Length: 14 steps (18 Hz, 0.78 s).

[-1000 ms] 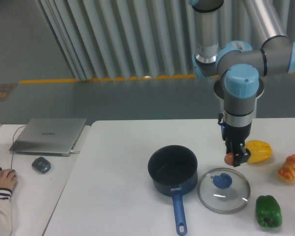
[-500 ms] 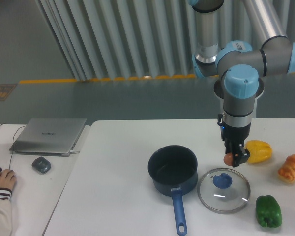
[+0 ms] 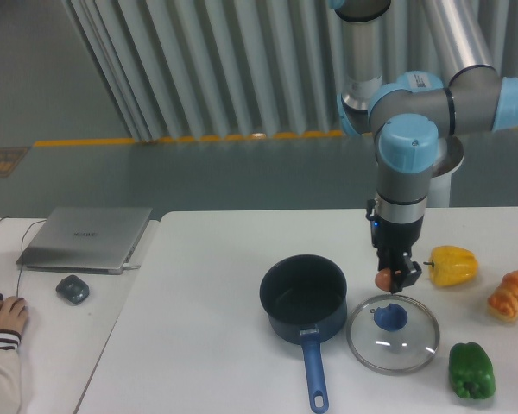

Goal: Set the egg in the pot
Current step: 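Carry the held egg over to the dark blue saucepan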

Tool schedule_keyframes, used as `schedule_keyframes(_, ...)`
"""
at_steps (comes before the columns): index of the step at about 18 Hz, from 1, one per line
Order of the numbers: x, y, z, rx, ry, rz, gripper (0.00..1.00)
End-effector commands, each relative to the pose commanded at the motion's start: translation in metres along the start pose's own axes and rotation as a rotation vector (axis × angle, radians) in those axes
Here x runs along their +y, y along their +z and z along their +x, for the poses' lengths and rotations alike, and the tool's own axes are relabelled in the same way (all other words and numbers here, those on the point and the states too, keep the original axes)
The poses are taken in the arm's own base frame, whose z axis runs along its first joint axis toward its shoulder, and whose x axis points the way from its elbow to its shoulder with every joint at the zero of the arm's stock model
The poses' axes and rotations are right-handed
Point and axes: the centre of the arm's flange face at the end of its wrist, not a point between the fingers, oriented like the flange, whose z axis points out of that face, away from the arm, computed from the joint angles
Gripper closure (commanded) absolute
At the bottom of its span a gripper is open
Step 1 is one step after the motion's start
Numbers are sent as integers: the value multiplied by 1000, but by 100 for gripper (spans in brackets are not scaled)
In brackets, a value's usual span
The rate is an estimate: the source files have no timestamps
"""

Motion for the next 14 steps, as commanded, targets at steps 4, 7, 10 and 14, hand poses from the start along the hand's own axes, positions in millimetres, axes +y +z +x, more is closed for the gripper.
schedule_keyframes(4,-26,6,17,-2,-13,7,64)
schedule_keyframes(7,-41,1,32,-5,-5,14,64)
schedule_keyframes(10,-51,4,41,3,-12,19,64)
schedule_keyframes(14,-70,12,55,13,-13,12,64)
